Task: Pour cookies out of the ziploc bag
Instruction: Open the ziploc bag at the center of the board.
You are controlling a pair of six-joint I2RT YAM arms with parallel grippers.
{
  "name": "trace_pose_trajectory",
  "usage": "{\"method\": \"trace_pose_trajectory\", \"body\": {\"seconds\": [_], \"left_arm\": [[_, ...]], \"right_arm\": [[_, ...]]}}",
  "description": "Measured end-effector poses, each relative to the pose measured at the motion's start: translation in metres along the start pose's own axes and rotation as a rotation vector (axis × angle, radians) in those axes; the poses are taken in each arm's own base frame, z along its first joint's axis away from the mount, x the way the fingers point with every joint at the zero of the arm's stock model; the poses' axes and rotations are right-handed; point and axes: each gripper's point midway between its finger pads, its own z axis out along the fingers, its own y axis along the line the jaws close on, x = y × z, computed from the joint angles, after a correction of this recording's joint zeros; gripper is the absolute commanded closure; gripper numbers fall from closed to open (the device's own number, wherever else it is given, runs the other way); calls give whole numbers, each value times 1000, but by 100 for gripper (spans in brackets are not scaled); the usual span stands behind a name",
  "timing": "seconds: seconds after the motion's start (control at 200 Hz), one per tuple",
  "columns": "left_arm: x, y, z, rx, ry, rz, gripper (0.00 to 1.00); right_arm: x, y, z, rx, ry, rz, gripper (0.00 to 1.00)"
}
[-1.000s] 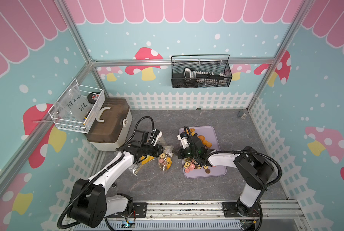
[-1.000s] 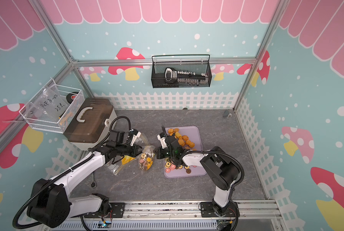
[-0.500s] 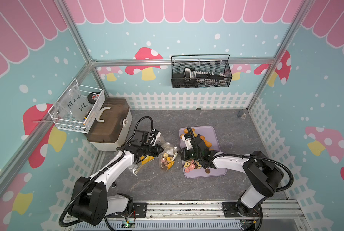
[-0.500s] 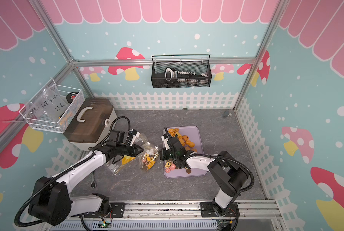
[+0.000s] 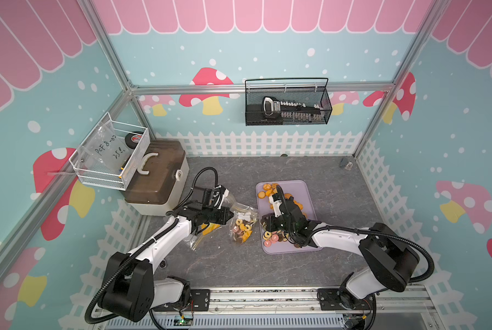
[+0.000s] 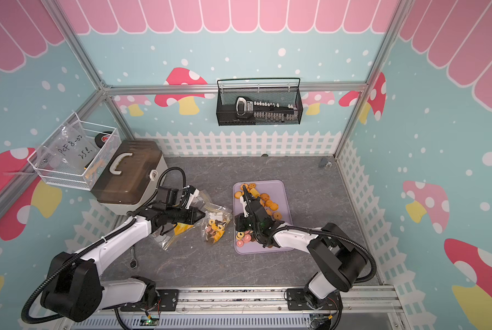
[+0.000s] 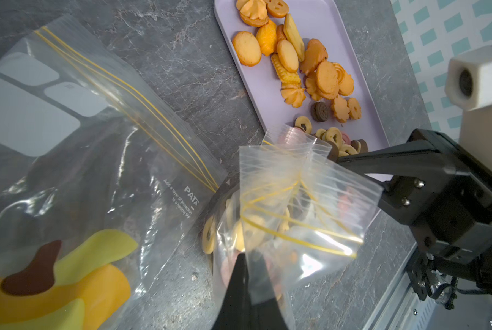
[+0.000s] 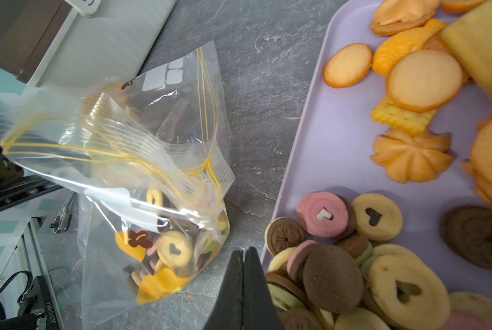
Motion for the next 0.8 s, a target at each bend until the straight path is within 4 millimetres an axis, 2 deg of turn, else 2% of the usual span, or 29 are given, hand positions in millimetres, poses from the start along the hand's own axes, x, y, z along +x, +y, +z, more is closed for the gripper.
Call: {"method": "trace_pose_trajectory", "body": {"seconds": [0.17, 0.225, 0.325, 0.445, 0.55, 0.63, 0.706, 0.801], "left_arm": [[-2, -5, -3, 7, -13, 19, 100], [-3, -10, -5, 13, -22, 43, 100], [-3, -26, -8, 29, -36, 110, 100], [-2, -41, -12, 36, -50, 189, 100], [-2, -47, -14, 25, -60, 232, 100], [0, -50, -14, 15, -61, 256, 100], [0, -52, -15, 10, -63, 273, 100], [1, -53, -14, 3, -64, 292, 100]], "right_arm": [[4, 1, -6, -17, 6, 4, 100], [1, 5, -10, -36, 2, 3, 78], [-9, 13, -23, -81, -2, -4, 48], [-38, 25, -39, -110, -4, -7, 23], [-77, 41, -52, -127, -20, -38, 17], [-97, 51, -61, -144, -21, -44, 16], [-102, 55, -61, -152, 4, -37, 16], [-90, 51, -53, -144, 74, -19, 16]]}}
